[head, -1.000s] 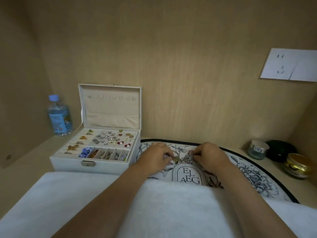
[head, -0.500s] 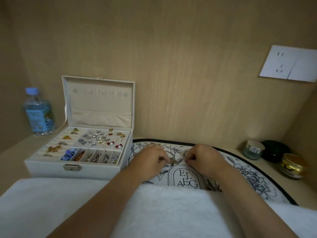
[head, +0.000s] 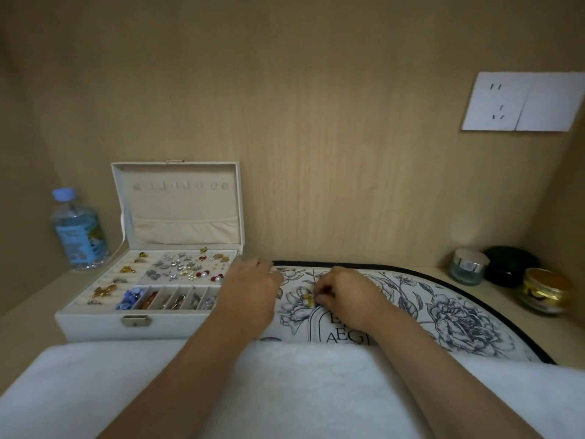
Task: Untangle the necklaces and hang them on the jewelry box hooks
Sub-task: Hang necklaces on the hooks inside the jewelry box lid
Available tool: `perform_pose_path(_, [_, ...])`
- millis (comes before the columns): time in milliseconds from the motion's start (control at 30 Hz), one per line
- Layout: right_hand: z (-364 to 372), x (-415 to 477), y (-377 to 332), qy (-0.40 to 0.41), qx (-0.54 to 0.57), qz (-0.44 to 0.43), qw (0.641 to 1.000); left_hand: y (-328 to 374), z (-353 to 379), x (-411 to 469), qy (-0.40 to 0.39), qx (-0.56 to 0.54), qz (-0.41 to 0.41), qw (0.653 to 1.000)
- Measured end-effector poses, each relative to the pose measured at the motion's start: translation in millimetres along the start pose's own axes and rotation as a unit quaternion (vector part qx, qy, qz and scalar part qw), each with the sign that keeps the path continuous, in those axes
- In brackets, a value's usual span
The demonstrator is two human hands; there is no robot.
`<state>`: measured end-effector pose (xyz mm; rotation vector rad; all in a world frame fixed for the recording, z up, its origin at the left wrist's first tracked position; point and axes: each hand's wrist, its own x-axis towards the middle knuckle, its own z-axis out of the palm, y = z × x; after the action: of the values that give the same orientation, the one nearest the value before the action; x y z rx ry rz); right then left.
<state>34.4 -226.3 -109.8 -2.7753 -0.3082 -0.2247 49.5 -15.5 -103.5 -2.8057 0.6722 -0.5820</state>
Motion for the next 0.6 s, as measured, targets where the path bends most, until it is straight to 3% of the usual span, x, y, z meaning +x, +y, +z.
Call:
perform_pose_path(167, [2.1, -0.5, 4.1, -0.007, 0.000, 0.020, 1.000, -7.3, -4.1, -3.5, -0.065, 0.062, -0.077, 0.993])
perform_pose_path(333, [0.2, -1.6, 3.3, -0.001, 0.033, 0.029, 0.999, -31.7, 6.9, 0.1, -0.011, -0.035, -0.072, 0.997])
perform_pose_path(467, [3.4, 0.9, 4.2, 0.005, 0.122, 0.054, 0.991, -29.3, 3.7, 1.4, -0.005, -0.032, -0.090, 0.995])
perform_pose_path(600, [-0.3, 0.2, 2.5, 0.022, 0.225, 0.073, 0.971, 4.5, 0.6, 11.2, 0.088, -0.209, -0.033, 0.973])
